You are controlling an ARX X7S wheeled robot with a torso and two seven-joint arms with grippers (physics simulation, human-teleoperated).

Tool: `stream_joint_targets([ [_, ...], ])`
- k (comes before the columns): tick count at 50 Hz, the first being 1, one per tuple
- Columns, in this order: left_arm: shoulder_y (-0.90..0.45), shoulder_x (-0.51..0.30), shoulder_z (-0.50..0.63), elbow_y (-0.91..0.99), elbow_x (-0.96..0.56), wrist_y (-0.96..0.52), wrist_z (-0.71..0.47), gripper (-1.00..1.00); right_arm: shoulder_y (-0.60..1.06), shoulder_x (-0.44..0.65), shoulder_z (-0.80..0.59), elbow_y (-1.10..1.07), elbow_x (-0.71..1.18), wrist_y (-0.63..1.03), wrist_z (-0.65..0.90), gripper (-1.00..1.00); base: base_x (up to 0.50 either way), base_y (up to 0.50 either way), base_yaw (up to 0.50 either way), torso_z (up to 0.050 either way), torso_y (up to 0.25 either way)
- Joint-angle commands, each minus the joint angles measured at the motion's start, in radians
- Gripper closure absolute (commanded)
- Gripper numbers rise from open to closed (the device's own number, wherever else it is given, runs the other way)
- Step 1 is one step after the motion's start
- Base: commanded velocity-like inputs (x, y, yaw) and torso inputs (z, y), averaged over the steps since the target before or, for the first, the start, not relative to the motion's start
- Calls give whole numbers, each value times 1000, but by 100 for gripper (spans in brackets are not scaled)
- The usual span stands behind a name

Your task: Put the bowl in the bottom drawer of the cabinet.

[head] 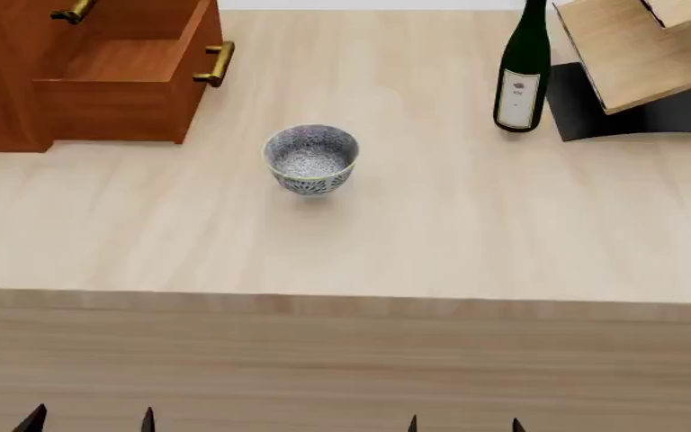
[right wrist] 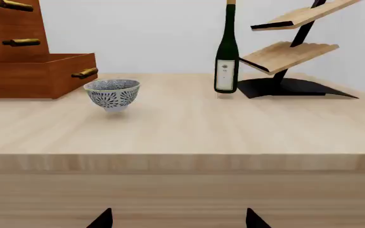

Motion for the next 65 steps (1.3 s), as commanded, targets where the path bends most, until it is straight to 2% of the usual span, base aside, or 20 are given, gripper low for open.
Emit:
stream_joint_targets([
  [1, 0, -10, 11, 0, 0, 0, -11, -100, 0, 9, -13, 0, 0, 0, 13, -100, 0, 0, 0, 0, 0],
  [12, -4, -44, 50, 18, -36, -19, -54, -100, -10, 42, -63, -38, 18, 3, 67, -100, 0, 0, 0, 3, 0],
  [26, -12, -71, 72, 71, -54, -78, -91, -100, -13, 67, -89, -118, 7, 65, 126, -100, 0, 0, 0, 50, 0],
  [58, -21, -109, 100, 77, -88, -110, -147, -100, -11, 111, -140, -118, -16, 51, 201, -100, 0, 0, 0, 50, 0],
  [65, -17, -116, 106, 92, -91, -109, -159, -100, -13, 123, -156, -126, -9, 55, 194, -100, 0, 500, 0, 50, 0],
])
